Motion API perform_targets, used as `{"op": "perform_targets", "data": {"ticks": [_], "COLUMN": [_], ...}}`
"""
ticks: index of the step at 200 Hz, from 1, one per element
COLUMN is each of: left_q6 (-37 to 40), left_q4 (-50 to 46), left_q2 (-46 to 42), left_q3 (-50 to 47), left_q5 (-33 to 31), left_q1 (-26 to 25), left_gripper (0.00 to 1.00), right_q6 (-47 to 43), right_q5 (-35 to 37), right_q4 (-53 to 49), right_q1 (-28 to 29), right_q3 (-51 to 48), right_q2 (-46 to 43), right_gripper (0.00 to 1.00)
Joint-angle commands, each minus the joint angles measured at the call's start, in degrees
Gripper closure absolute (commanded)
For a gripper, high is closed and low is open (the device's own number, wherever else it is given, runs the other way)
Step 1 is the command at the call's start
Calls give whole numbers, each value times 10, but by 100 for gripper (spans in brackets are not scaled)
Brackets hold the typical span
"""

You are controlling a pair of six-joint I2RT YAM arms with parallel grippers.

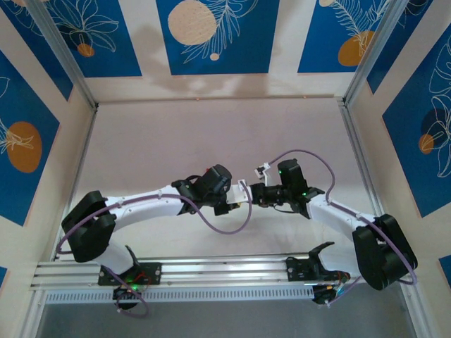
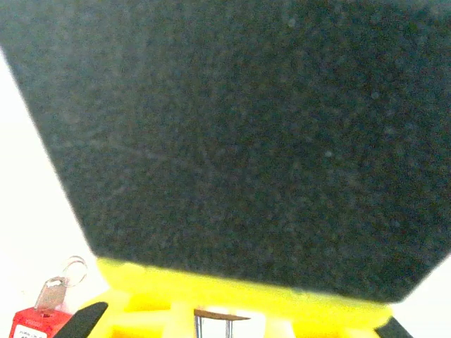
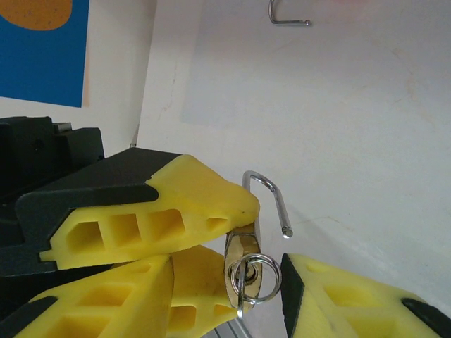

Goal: Unlock with the key

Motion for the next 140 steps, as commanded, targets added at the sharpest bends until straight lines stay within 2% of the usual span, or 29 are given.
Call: {"op": "perform_targets", "data": {"ticks": [1, 82, 112, 140], "left_q6": [-6, -7, -10, -13], "left_q4": [-6, 3, 12, 19], "left_q2": [-13, -28, -30, -28], "left_q3": [23, 23, 22, 23], "left_q5": [23, 34, 39, 42], "left_q1": [4, 4, 4, 4], "left_gripper": [83, 82, 82, 81], "right_q6": [-11, -20, -17, -15], "right_q5": [3, 0, -4, -17], "right_q4": [10, 20, 29, 37], "right_q1": [6, 11, 15, 19], "right_q3": [17, 24, 24, 28], "right_q2": [13, 55, 62, 65], "right_gripper": [55, 60, 66, 79]}}
